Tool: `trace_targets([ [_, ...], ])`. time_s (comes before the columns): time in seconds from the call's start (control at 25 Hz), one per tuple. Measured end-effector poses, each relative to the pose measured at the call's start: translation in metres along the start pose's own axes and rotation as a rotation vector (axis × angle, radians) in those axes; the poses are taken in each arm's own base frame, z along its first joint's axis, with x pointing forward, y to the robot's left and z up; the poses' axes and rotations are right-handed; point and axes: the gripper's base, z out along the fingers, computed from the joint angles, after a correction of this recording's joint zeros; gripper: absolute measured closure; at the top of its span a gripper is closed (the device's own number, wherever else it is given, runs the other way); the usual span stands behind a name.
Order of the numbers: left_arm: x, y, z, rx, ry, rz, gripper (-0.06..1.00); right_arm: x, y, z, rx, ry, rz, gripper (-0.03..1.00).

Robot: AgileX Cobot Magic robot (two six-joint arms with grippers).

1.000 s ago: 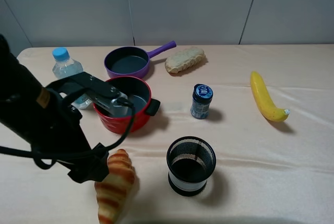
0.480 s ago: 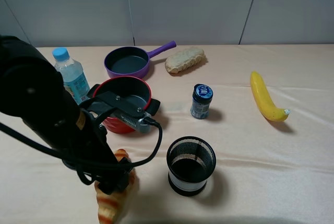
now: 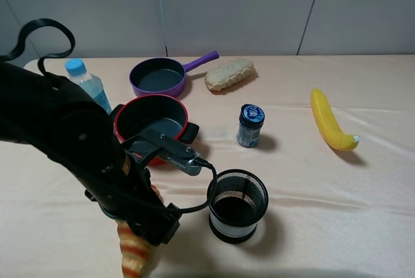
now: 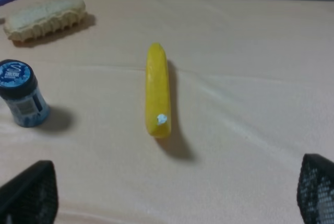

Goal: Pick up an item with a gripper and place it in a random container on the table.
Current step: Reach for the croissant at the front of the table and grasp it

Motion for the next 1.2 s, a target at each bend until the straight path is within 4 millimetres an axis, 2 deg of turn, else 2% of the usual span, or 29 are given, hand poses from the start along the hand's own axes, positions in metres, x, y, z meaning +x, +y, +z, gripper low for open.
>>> trace_targets([
  [0.96,-0.009,0.001,0.032,-0.013,-0.002,-0.074,-0.01,0.000,0.000,0.000,-0.005,0.000,0.003,0.27],
  [1.08,-0.009,0.001,0.032,-0.013,-0.003,-0.075,0.01,0.000,0.000,0.000,-0.005,0.000,0.003,0.27],
  [1.2,-0.009,0.001,0.032,-0.013,-0.003,-0.078,0.08,0.000,0.001,0.000,-0.006,0.000,0.004,0.27],
])
